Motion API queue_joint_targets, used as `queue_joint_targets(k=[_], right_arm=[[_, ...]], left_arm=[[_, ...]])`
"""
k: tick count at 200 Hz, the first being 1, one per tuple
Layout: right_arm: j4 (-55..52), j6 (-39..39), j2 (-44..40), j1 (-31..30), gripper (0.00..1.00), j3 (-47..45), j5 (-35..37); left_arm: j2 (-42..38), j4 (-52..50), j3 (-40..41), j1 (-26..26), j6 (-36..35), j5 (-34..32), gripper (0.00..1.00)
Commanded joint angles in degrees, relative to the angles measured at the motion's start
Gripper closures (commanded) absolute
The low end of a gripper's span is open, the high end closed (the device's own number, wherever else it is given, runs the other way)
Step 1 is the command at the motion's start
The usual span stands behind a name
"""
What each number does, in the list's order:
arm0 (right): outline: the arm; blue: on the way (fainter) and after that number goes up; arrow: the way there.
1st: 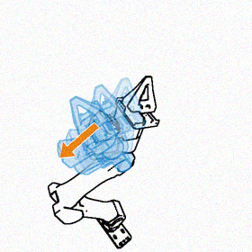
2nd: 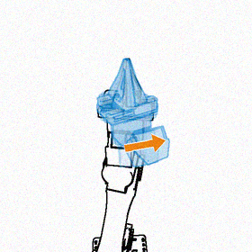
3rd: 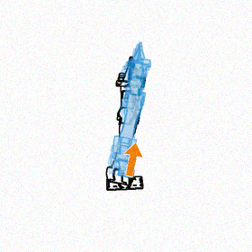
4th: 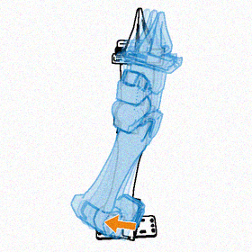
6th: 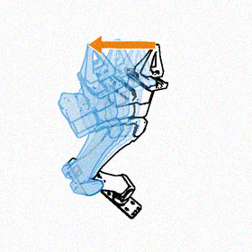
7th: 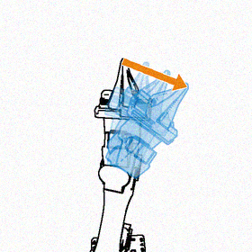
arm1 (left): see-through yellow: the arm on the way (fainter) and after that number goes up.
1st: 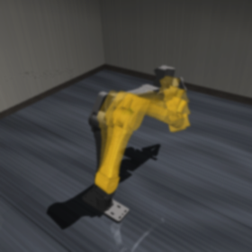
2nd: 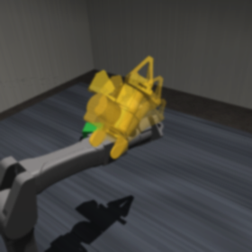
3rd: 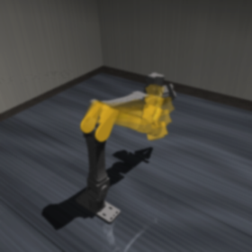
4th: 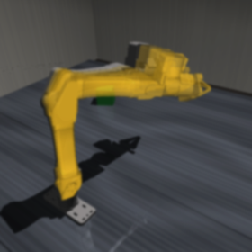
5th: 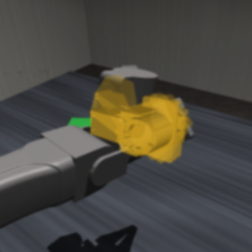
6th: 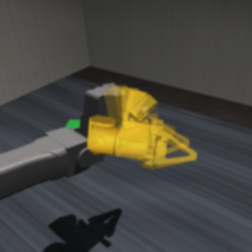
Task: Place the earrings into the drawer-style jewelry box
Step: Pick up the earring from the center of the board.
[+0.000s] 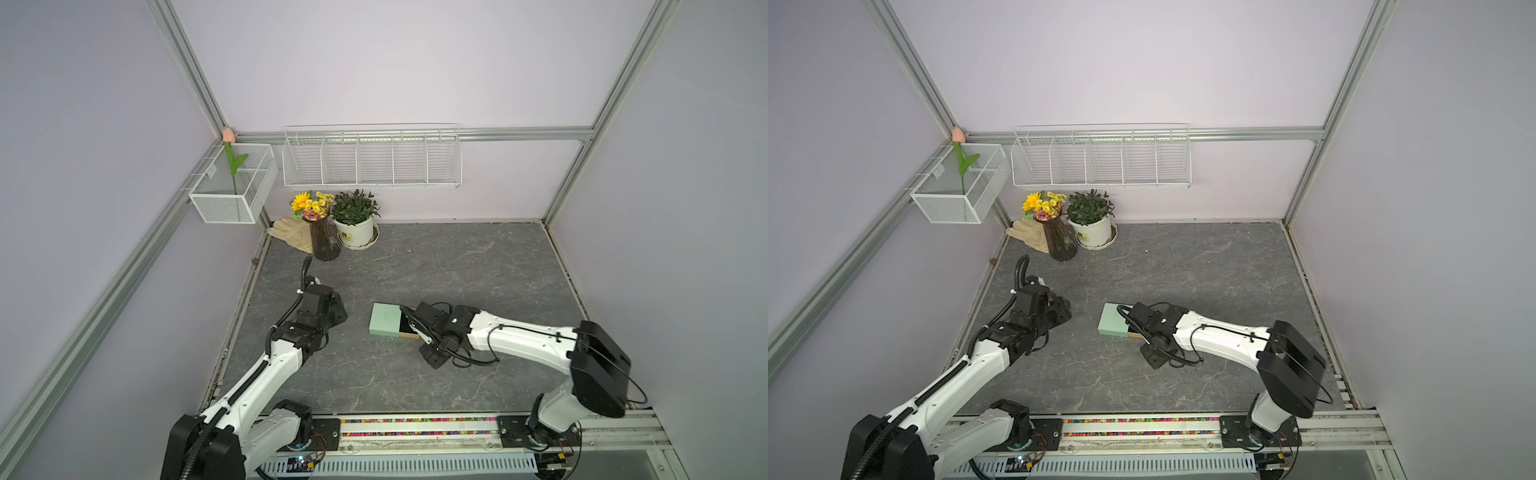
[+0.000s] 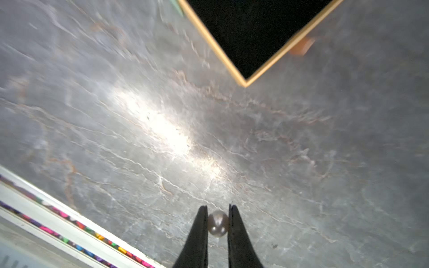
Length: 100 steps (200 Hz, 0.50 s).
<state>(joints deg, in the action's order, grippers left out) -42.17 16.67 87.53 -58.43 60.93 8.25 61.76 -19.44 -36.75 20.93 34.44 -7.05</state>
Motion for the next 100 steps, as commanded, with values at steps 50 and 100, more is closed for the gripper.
queue_joint_targets(k=[50, 100], right_arm=[[20.53, -5.49, -7.01, 0.65, 0.93, -6.60, 9.61], [40.44, -8.70, -9.06, 2.19, 0.93, -16.20, 7.24]], left_arm=[[14.02, 0.82, -6.58, -0.35, -3.95, 19.32, 0.43], [21.28, 4.72, -7.09, -0.26, -3.83, 24.39, 0.43]])
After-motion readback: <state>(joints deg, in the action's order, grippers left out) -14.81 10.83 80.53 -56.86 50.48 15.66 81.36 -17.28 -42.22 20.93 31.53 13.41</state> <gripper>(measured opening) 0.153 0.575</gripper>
